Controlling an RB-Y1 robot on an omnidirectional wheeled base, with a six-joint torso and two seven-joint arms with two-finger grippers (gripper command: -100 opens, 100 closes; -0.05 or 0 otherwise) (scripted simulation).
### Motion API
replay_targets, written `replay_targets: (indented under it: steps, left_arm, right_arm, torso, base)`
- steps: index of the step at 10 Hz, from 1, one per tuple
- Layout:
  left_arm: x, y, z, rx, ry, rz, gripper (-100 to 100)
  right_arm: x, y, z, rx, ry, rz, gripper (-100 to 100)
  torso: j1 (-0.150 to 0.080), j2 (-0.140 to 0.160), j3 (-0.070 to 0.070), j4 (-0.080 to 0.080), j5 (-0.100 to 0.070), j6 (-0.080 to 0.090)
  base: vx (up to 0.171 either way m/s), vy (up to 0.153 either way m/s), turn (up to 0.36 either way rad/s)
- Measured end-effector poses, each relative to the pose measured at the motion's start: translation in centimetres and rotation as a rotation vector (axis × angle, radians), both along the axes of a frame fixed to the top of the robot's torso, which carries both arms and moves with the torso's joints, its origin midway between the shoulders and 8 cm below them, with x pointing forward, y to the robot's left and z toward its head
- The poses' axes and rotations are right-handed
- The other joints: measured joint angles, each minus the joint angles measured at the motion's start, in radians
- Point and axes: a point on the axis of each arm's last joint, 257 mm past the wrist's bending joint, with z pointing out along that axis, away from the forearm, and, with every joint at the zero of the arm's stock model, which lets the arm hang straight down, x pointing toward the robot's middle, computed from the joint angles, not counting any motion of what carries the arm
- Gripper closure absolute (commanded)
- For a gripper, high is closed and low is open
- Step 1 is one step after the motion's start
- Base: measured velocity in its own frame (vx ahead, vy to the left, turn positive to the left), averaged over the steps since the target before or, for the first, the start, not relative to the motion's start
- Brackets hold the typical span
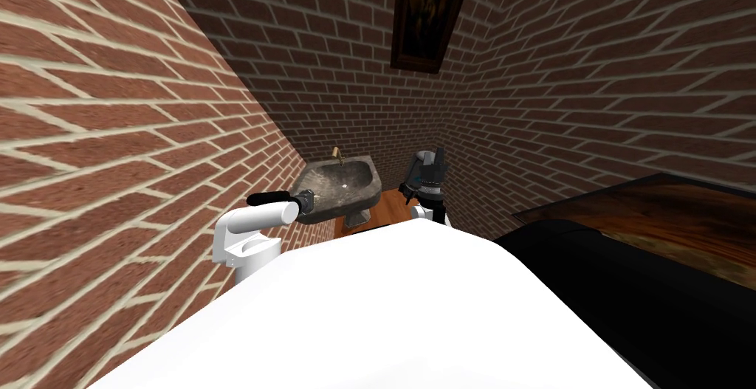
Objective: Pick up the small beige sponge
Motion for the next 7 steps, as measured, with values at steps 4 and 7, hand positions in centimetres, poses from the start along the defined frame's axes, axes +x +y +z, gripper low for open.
replay_targets:
  steps: [4,7]
  left_arm:
    - [-0.25,-0.08,0.33,-0.001,-0.002,0.0,100]
    - [-0.99,-0.23,0.93,-0.001,0.001,-0.001,0]
  right_arm:
    - [0.0,0.0,0.0,0.0,0.0,0.0,0]
    - [0.0,0.0,0.0,0.0,0.0,0.0,0]
  torso:
    - [0.0,0.001,0.001,0.0,0.0,0.0]
    - [0.0,0.001,0.001,0.0,0.0,0.0]
  base:
    - [-0.003,0.0,0.008]
    - [-0.003,-0.001,0.004]
